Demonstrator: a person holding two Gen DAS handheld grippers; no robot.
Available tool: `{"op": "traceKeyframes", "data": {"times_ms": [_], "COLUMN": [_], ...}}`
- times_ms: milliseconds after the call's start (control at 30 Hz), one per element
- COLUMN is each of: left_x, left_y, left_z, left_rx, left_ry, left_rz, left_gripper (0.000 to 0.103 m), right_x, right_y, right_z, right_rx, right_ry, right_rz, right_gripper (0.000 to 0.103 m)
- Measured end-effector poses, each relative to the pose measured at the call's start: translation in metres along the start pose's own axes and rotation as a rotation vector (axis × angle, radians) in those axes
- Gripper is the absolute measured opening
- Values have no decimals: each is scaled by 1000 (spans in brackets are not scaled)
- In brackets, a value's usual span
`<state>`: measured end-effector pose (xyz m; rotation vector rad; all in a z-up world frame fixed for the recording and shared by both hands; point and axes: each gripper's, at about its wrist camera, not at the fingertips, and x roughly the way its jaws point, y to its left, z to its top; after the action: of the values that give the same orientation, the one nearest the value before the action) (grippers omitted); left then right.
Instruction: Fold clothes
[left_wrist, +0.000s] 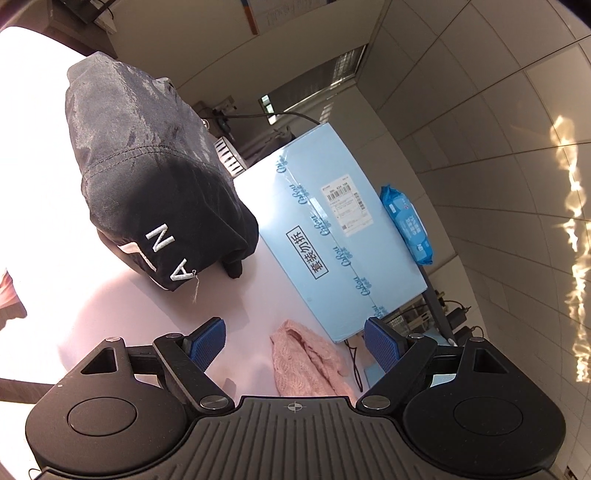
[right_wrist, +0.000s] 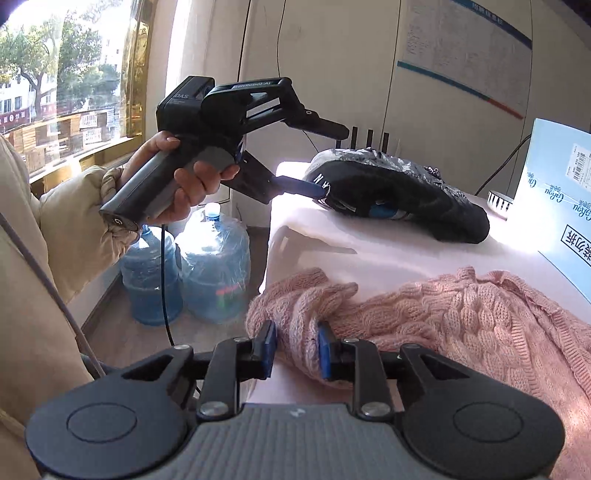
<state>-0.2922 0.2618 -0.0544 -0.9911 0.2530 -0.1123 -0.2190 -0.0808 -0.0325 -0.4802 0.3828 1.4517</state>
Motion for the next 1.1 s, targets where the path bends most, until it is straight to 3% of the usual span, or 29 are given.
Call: {"op": "traceKeyframes", "data": {"times_ms": [33,100,233,300,367,400,467,500,533,700,800,900,967,1033,1067,1100], "left_x": [0,-1,-1,-1,-2,-2,-5,-6,-6,-3,5,14,19,25,28,30], "left_y": [1,0,-2,-3,-3,-4,-6,-7,-7,-7,-6,-8,-11,-16,-19,-22], "left_z": [-1,-2,-4,-4,-5,-5,-6,-6,-6,-6,-8,-11,-13,-16,-18,-19], "left_rx": [-4,-2,5,-1,-11,-10,-2,1,5,3,-4,-5,3,22,36,51], "left_ry": [4,10,18,20,18,17,15,17,20,33,52,76,91,110,120,129], "left_rz": [-1,-8,-28,-34,-38,-44,-56,-59,-58,-47,-51,-60,-66,-63,-60,-57], "left_gripper": [84,84,84,84,84,84,84,84,84,85,85,85,85,85,85,85], "right_x": [-4,-5,17,38,52,59,65,64,61,22,-17,-52,-73,-81,-82,-83], "right_y": [1,7,14,4,-10,-24,-48,-58,-64,-85,-100,-129,-156,-177,-183,-188], "right_z": [2,6,18,27,31,32,32,32,30,22,18,3,-18,-40,-49,-59], "right_rx": [1,-29,-96,-67,11,101,264,325,362,487,554,719,886,1023,1073,1137], "right_ry": [-20,-47,-15,29,74,102,106,89,74,-123,-286,-413,-469,-428,-396,-357], "right_rz": [10,13,-38,-44,-47,-28,25,44,53,96,-44,-227,-384,-560,-622,-683], "right_gripper": [71,89,88,87,75,62,47,22,12,12,12,12,18,23,37,64]}}
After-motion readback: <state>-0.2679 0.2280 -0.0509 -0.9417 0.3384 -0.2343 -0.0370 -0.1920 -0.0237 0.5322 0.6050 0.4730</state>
